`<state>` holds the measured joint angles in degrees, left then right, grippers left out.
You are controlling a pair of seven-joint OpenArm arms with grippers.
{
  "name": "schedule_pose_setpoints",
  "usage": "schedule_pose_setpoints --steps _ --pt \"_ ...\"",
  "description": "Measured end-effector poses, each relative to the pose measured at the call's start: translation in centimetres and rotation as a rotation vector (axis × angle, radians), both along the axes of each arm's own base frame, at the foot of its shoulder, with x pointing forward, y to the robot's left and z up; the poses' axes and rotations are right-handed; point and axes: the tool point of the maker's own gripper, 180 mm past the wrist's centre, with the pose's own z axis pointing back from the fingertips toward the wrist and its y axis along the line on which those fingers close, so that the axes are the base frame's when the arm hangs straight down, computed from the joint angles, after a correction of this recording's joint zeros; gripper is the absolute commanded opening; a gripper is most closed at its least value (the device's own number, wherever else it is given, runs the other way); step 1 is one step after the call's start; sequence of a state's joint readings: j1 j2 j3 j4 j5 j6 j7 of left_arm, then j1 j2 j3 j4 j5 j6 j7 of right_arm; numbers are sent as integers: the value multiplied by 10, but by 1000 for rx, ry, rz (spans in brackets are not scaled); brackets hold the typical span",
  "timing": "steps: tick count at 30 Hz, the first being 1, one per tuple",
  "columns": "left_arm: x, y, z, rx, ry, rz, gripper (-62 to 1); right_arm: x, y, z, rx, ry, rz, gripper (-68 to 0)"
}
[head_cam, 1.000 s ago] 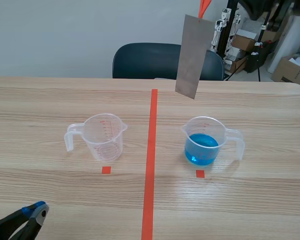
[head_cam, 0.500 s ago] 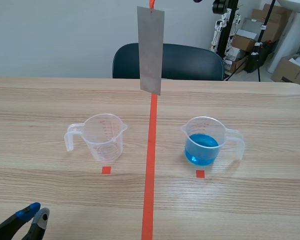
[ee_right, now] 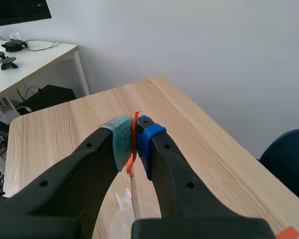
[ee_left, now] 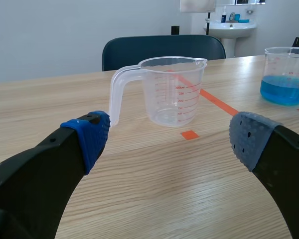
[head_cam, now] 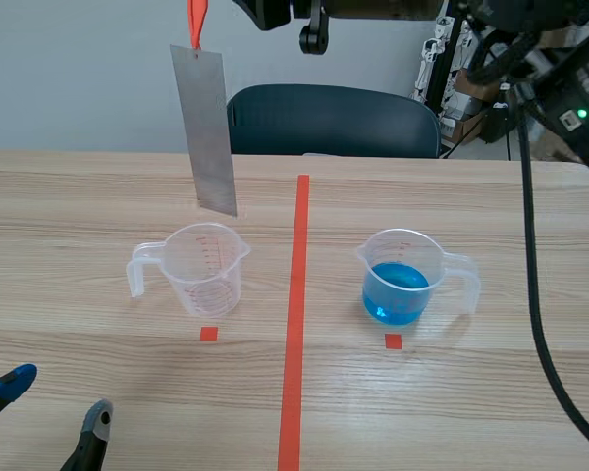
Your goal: Do the redox reaction experiment. move the plate over the left beaker
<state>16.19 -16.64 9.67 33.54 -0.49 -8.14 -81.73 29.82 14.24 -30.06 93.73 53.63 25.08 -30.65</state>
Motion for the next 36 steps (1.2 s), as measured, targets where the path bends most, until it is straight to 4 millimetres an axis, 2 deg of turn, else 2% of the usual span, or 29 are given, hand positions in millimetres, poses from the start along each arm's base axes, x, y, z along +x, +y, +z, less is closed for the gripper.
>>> schedule_pose_setpoints --steps 4,9,12,29,36 --pt "0 -2 0 -16 -2 13 -79 6 14 -11 -4 43 -6 -671" --pt "0 -8 -1 -33 -1 17 -11 11 25 -20 -9 67 -16 -671" --pt "0 -8 -1 -33 -1 18 -6 12 29 -22 -4 80 -15 -671" --pt "0 -8 -1 -33 -1 18 -6 6 49 -11 31 75 12 -671" --pt "0 -8 -1 -33 0 18 -6 7 49 -16 0 77 6 -671"
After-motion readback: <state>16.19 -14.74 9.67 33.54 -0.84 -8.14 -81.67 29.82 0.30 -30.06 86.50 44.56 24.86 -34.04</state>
